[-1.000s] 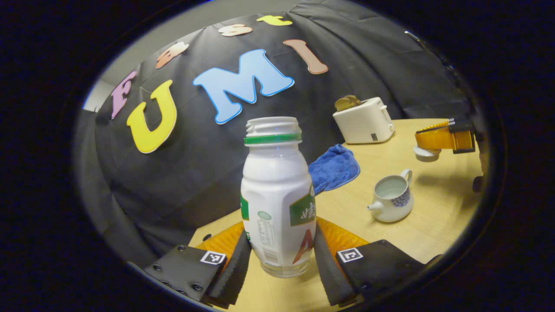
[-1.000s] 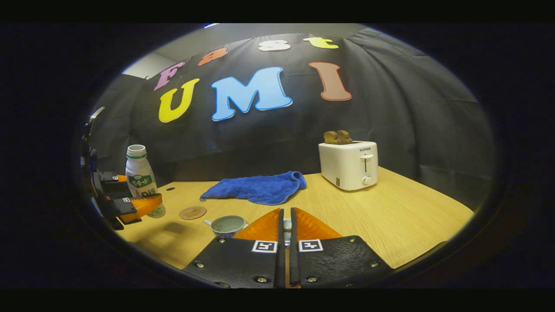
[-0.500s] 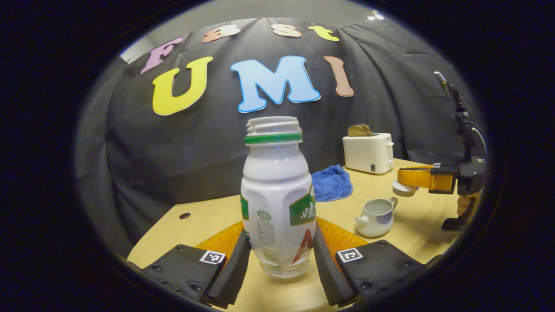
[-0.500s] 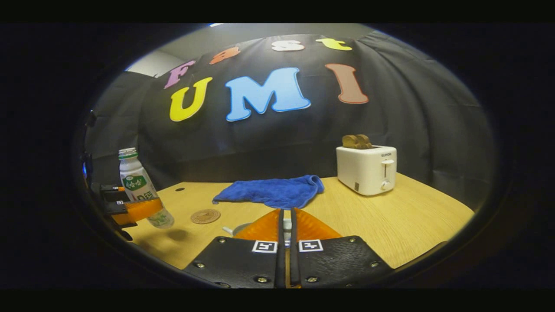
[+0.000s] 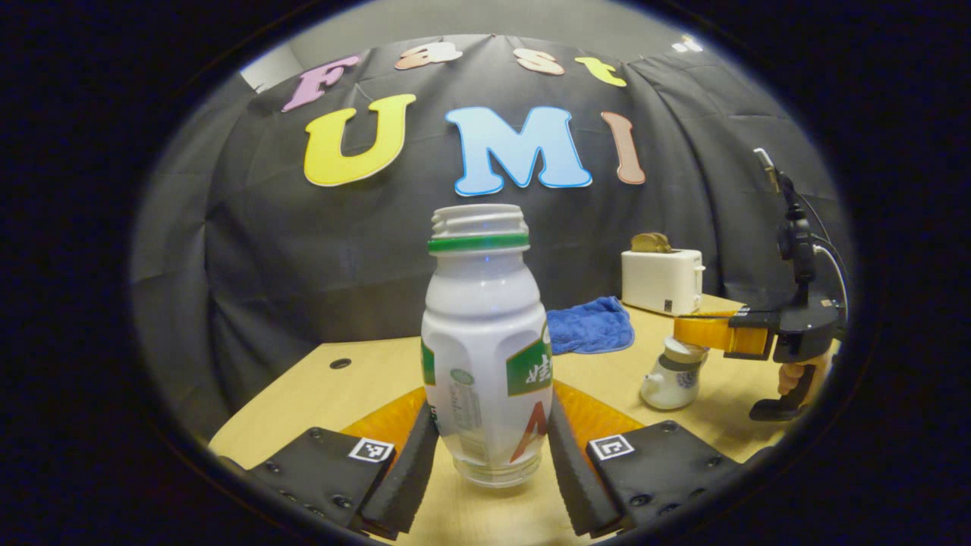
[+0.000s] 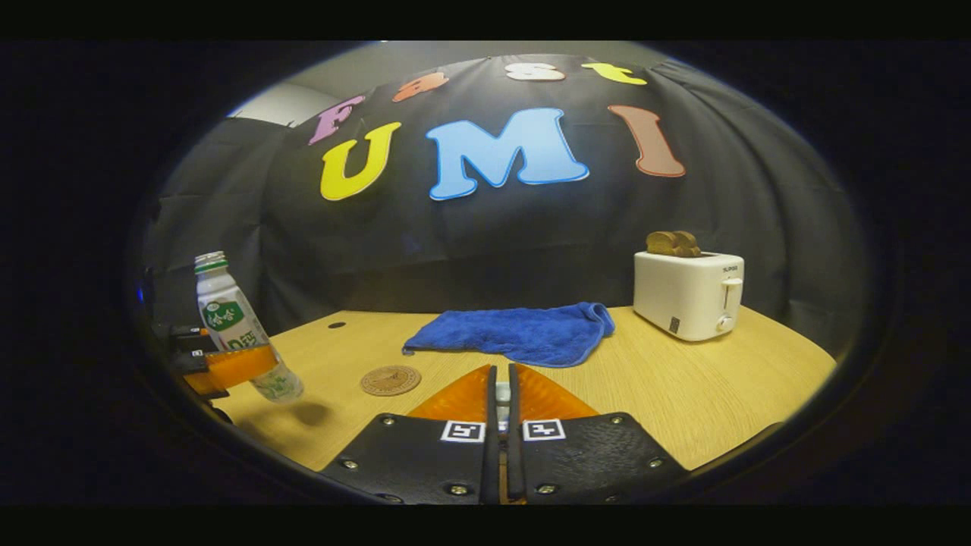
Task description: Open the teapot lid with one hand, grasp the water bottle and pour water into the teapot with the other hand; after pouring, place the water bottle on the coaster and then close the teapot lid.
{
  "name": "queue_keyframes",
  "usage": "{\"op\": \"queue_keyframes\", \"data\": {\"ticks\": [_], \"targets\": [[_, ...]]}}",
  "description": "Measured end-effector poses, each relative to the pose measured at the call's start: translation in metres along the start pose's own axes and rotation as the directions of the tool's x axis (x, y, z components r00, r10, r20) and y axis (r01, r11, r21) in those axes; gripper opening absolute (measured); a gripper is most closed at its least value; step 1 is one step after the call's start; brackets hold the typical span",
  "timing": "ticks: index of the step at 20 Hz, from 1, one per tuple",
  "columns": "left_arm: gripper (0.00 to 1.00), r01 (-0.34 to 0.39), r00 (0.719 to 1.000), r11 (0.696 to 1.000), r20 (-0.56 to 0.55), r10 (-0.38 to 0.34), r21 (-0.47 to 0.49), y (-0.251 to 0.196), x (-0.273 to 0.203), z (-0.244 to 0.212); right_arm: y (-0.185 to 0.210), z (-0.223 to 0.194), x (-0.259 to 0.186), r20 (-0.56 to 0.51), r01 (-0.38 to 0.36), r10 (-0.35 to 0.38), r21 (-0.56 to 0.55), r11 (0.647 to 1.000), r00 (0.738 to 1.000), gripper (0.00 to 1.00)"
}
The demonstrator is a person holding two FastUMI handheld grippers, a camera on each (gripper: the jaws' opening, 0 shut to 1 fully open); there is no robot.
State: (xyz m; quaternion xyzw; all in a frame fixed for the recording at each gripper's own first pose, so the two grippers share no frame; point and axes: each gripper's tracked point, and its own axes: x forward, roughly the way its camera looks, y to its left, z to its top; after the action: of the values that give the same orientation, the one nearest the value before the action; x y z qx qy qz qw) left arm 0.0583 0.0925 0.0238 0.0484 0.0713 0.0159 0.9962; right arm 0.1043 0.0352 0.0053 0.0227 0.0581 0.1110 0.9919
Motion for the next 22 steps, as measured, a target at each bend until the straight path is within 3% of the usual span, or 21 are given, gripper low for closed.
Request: {"op": "queue_keyframes", "data": {"ticks": [9, 11, 12, 14, 15, 17, 18, 19, 21, 22], "targets": [[0.78, 0.004, 1.000, 1.000, 0.011, -0.004, -0.021, 0.007, 0.007, 0.001, -0.006, -0.019, 0.008, -0.042, 0.022, -0.023, -0.029, 0.999, 0.999, 0.04], [0.84, 0.014, 1.000, 1.000, 0.017, -0.014, -0.027, 0.006, 0.013, 0.004, -0.004, -0.018, 0.006, -0.037, 0.020, -0.021, -0.024, 1.000, 0.999, 0.00], [0.78, 0.017, 1.000, 0.999, 0.018, -0.017, -0.034, 0.005, 0.017, 0.006, -0.004, -0.018, 0.006, -0.036, 0.020, -0.021, -0.026, 0.999, 0.999, 0.04], [0.78, 0.022, 1.000, 0.999, 0.020, -0.021, -0.048, 0.006, 0.026, 0.010, -0.002, -0.022, 0.005, -0.041, 0.010, -0.011, -0.028, 1.000, 0.999, 0.07], [0.72, 0.022, 1.000, 0.998, 0.021, -0.021, -0.054, 0.008, 0.030, 0.011, -0.003, -0.021, 0.005, -0.039, 0.008, -0.009, -0.026, 1.000, 0.999, 0.09], [0.78, 0.023, 0.999, 0.998, 0.027, -0.022, -0.062, 0.009, 0.042, 0.014, -0.002, -0.022, 0.004, -0.045, -0.002, 0.001, -0.018, 1.000, 0.999, 0.15], [0.78, 0.027, 0.999, 0.998, 0.031, -0.025, -0.064, 0.009, 0.047, 0.016, -0.001, -0.021, 0.001, -0.045, -0.009, 0.008, -0.014, 1.000, 0.999, 0.14], [0.78, 0.029, 0.999, 0.997, 0.034, -0.027, -0.065, 0.009, 0.052, 0.020, 0.001, -0.021, 0.000, -0.045, -0.013, 0.013, -0.015, 1.000, 0.999, 0.27], [0.78, 0.027, 0.999, 0.998, 0.033, -0.025, -0.055, 0.011, 0.061, 0.023, -0.003, -0.015, -0.005, -0.028, 0.004, -0.004, -0.025, 1.000, 1.000, 0.63], [0.78, 0.023, 0.999, 0.999, 0.035, -0.022, -0.047, 0.012, 0.067, 0.024, -0.005, -0.011, -0.007, -0.011, 0.014, -0.014, -0.028, 1.000, 1.000, 0.91]]}}
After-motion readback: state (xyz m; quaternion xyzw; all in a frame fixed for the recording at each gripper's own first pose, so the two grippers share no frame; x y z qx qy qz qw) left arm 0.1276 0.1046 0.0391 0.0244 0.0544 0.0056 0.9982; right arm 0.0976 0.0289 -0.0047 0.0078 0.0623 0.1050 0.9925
